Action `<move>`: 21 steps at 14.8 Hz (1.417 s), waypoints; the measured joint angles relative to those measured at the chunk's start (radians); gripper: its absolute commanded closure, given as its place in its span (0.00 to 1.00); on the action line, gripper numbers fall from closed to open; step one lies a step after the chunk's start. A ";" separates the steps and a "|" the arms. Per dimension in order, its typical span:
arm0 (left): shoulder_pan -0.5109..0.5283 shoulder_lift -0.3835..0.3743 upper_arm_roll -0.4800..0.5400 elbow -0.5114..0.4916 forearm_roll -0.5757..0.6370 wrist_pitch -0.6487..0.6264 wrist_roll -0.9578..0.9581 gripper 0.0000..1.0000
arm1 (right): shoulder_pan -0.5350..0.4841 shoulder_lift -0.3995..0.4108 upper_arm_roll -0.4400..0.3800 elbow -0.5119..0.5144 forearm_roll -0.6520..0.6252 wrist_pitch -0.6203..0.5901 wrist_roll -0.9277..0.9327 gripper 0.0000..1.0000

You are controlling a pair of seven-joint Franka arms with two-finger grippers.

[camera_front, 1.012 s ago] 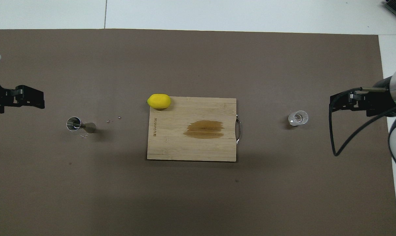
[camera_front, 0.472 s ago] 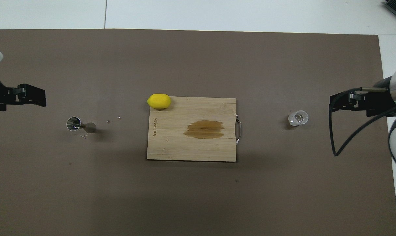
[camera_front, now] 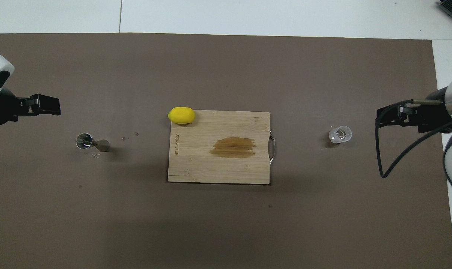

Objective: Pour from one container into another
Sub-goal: 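Move the left gripper toward the small dark cup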

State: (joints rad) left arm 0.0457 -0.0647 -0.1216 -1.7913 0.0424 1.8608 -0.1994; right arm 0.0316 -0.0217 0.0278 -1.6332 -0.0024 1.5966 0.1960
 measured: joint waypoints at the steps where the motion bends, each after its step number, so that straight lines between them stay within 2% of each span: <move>1: 0.001 -0.006 0.001 -0.029 0.000 0.046 -0.026 0.00 | 0.000 0.000 0.000 0.000 0.000 0.000 0.000 0.00; 7: 0.059 0.034 0.006 -0.081 0.000 0.261 -0.106 0.00 | 0.000 0.000 0.000 0.000 0.000 0.000 0.000 0.00; 11: 0.073 0.060 0.004 -0.104 0.000 0.431 -0.026 0.00 | 0.000 0.000 0.000 0.000 0.000 0.000 0.000 0.00; 15: 0.083 0.157 0.007 -0.128 0.000 0.600 0.034 0.00 | 0.000 0.000 0.000 0.000 0.000 0.000 0.000 0.00; 18: 0.095 0.213 0.008 -0.128 0.000 0.598 0.051 0.00 | 0.000 0.000 0.000 0.000 0.000 0.000 0.000 0.00; 21: 0.091 0.206 -0.003 -0.117 0.000 0.495 0.039 0.00 | 0.000 0.000 0.000 0.000 0.000 0.000 0.000 0.00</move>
State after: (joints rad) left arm 0.1364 0.1414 -0.1245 -1.9078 0.0424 2.3561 -0.1601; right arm 0.0316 -0.0217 0.0278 -1.6332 -0.0024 1.5966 0.1960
